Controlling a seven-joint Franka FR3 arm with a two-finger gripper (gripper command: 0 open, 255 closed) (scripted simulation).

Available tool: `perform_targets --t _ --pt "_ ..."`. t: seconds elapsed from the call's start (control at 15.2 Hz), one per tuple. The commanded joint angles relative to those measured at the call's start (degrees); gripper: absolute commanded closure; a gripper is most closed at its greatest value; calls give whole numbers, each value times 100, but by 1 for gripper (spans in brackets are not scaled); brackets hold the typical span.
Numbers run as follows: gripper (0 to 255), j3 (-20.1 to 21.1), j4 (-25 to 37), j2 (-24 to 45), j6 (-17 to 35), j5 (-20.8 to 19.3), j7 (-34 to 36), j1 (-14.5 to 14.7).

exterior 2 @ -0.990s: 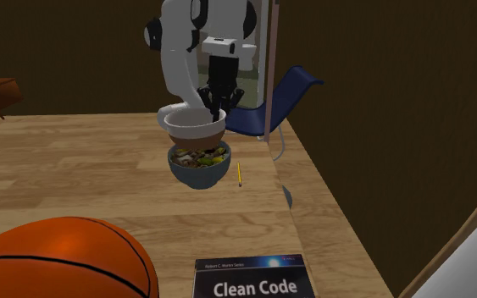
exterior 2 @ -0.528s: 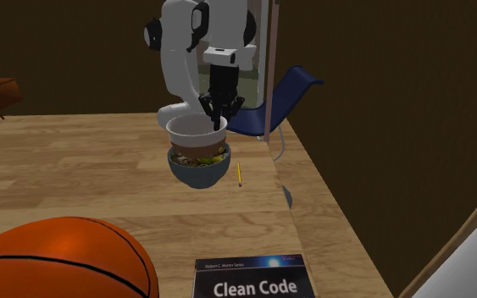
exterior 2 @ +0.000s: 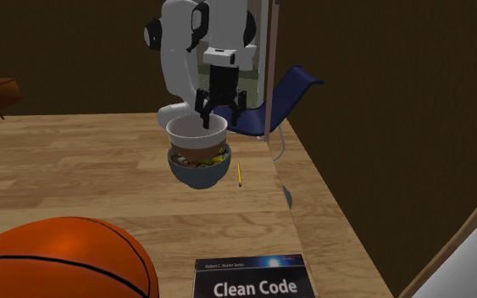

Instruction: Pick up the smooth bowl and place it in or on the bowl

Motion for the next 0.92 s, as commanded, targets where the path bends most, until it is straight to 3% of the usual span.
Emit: perform_targets --t 0.0,0.33,0.86 --pt "0 0 0 0 -1 0 0 0" --pt "0 89 812 102 -719 37 -11 25" --pt "0 90 812 102 -719 38 -11 25"
